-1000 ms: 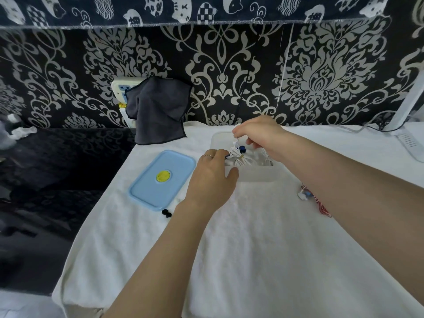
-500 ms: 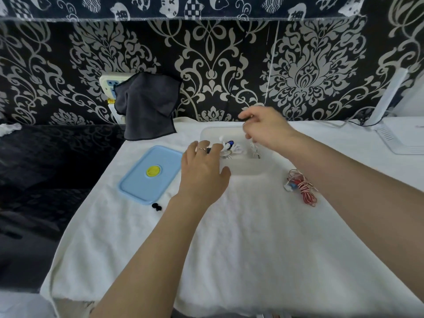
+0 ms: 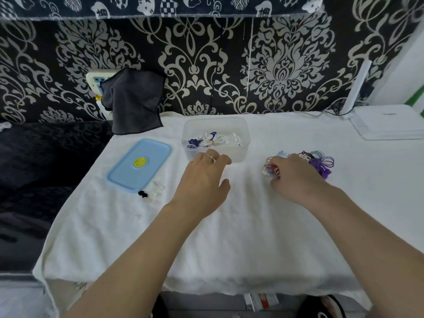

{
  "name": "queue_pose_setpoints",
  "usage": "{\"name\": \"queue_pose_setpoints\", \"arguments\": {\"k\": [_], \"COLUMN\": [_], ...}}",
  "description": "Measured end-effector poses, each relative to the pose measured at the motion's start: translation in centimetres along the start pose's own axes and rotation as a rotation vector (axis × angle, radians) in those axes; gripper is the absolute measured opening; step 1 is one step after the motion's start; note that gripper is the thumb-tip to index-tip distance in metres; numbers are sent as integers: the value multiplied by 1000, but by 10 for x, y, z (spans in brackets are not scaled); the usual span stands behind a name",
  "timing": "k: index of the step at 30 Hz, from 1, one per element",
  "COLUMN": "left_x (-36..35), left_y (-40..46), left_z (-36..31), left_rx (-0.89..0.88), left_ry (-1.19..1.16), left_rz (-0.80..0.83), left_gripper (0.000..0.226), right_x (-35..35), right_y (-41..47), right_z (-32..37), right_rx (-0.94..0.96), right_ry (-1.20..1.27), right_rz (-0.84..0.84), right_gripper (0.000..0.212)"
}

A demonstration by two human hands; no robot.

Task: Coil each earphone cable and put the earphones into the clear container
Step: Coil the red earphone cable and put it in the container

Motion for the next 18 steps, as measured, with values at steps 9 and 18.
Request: {"name": "queue_pose_setpoints", "arguments": {"k": [9,18], "left_x": [-2,4], "left_y": [-12,-21], "left_z": [-16,-20], "left_rx": [64,169], "left_ry": [-38,-241], "left_rz": [164,265], "left_gripper": [50,63], "right_x": [28,47], "right_y": [-11,-22], "right_z": [4,2], "right_rx": [-33,-212], "right_ry": [315,633], "right_rz": [-61,-29], "right_gripper": [15,12]}}
Point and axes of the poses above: each hand's wrist, its own y-axis towards the middle knuckle, its own x-axis out of the back of the hand, z = x × y, the point moved 7 cm from there along y, towards the middle knuckle, and after that the axes turned 4 degrees about -z, right-handed, at the moved point
